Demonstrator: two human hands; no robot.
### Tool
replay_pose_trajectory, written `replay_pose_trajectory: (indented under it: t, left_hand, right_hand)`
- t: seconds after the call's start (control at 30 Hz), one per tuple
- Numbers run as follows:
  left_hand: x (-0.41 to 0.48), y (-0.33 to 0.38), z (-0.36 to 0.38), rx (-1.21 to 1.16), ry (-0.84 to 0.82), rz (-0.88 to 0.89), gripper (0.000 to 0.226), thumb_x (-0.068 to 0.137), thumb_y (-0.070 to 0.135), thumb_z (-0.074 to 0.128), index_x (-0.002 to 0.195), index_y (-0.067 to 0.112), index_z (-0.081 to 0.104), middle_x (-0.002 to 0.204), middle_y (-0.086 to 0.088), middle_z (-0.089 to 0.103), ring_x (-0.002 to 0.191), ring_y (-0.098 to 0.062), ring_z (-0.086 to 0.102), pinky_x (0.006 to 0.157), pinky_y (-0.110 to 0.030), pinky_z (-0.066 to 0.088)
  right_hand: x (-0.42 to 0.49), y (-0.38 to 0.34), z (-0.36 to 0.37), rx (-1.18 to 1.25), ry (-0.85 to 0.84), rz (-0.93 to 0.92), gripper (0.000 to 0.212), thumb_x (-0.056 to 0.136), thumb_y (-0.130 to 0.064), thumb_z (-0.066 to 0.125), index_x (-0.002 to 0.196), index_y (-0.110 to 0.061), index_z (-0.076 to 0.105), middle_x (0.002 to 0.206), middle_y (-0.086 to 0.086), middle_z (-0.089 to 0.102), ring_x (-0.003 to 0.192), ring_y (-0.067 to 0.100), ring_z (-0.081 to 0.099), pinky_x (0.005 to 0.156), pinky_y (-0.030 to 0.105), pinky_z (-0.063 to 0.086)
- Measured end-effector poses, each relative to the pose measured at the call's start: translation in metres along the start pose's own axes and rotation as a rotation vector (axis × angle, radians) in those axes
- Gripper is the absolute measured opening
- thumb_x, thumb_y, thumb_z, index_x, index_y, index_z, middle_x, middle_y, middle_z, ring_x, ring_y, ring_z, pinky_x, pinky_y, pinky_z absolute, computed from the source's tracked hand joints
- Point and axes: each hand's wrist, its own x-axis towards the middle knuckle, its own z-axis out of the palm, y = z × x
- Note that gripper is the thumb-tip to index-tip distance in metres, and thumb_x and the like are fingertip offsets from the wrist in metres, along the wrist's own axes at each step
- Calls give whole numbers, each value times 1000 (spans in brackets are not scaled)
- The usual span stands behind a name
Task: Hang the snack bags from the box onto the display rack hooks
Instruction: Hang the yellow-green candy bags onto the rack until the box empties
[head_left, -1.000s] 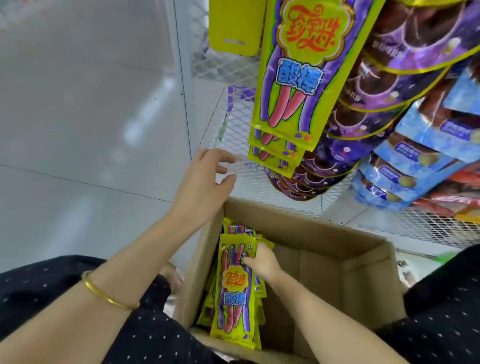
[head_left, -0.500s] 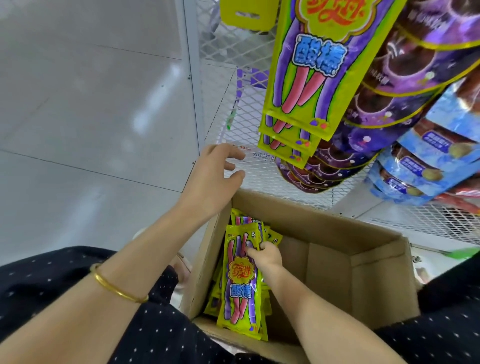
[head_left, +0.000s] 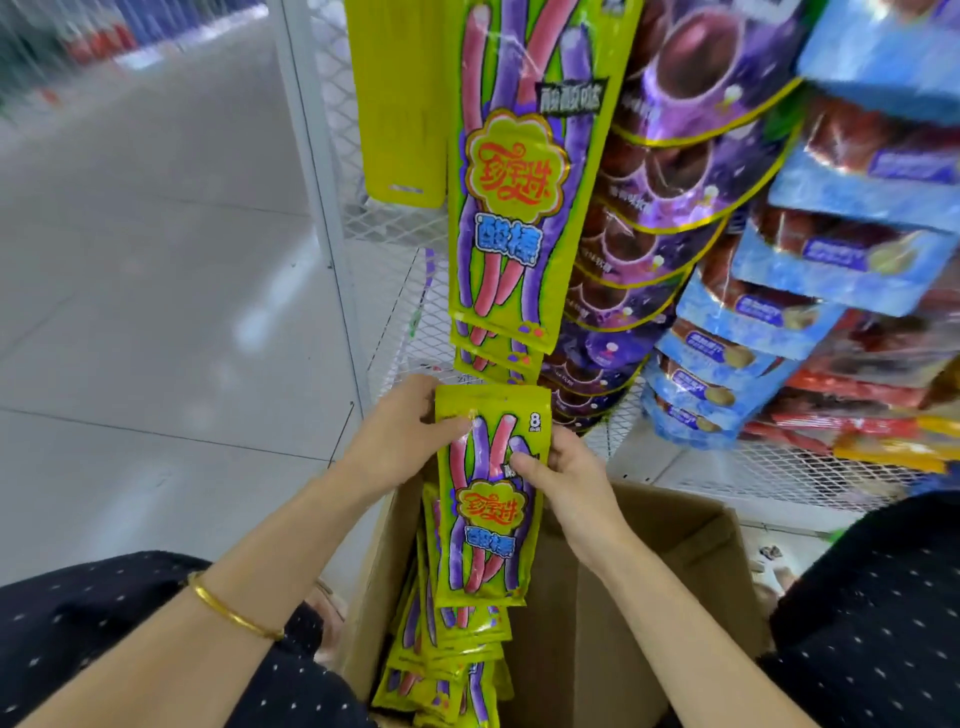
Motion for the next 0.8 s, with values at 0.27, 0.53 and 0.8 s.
replay_pose_trajectory:
  t: [0.27, 0.53, 0.8]
  left_hand:
    - [-29, 107, -34, -129, 53, 226, 11, 85, 6, 64, 93, 12, 66, 81, 0, 73, 66, -7, 69, 56, -18, 54]
    - [-20, 241, -87, -119, 332, 588, 28, 91, 19, 58, 118, 11, 56, 106, 1, 62, 83, 3, 61, 63, -12, 51]
    - [20, 303, -98, -92, 535, 600, 23, 98, 35, 42, 105, 18, 56, 87, 9, 54, 79, -5, 50, 58, -6, 35]
  right_hand:
    - [-34, -123, 7, -341, 231, -700, 44, 80, -15, 65, 96, -46, 38, 99, -42, 42, 92, -11, 48, 80, 9, 40]
    - [-26, -245, 1, -360, 366, -990, 31, 87, -12, 60, 100, -41, 59, 96, -33, 58, 99, -12, 52, 84, 3, 35]
    - [12, -313, 8, -410, 418, -1081, 29, 90, -4, 55, 118, -11, 58, 107, -17, 50, 104, -8, 41, 89, -2, 25]
